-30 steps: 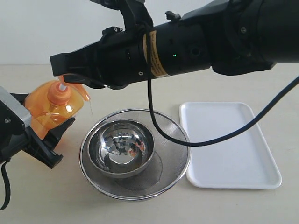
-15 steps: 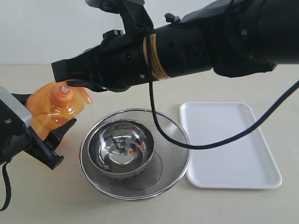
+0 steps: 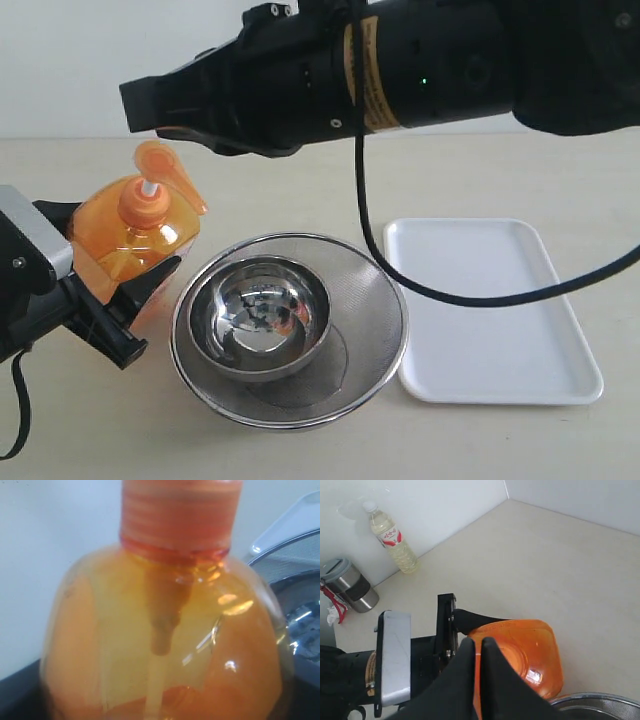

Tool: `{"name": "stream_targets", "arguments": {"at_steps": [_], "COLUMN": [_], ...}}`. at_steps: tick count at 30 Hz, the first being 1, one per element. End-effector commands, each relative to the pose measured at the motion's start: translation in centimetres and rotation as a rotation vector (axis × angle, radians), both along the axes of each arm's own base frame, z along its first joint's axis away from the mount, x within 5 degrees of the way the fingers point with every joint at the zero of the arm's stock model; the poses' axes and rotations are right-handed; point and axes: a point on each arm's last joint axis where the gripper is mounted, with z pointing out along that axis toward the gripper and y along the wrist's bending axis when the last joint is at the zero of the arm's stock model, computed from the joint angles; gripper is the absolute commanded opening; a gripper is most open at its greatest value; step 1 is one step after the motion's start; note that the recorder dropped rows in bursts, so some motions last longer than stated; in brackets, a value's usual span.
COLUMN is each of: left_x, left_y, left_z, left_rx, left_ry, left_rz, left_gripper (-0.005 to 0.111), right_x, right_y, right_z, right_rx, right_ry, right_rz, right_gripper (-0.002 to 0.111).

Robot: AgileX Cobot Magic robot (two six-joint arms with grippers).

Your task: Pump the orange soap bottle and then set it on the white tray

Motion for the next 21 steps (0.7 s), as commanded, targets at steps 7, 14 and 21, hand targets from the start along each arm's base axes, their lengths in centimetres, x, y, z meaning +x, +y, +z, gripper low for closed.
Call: {"name": "stream_targets", "arguments": {"at_steps": [7, 14, 21], "left_x": [-0.1, -0.1, -0.1], "left_y": [-0.1, -0.2, -0.2], "left_z": [0.0, 0.0, 0.0], "left_rx": [-0.017, -0.02, -0.022], "left_ry": [0.013, 0.015, 0.017], "left_rz": [-0.003, -0.007, -0.013], "left_gripper": [0.005, 0.005, 0.005], "right_x": [1.3, 1.5, 1.5], "right_y": [1.8, 2.3, 2.4], "right_z": [-4.9, -6.3, -6.6], "right_rx": [-0.091, -0.116, -0.121], "right_ry": [0.117, 0.149, 0.155], "right_rz": [0.027, 0.044, 0.053], "right_gripper": [0.0, 0.0, 0.0]}}
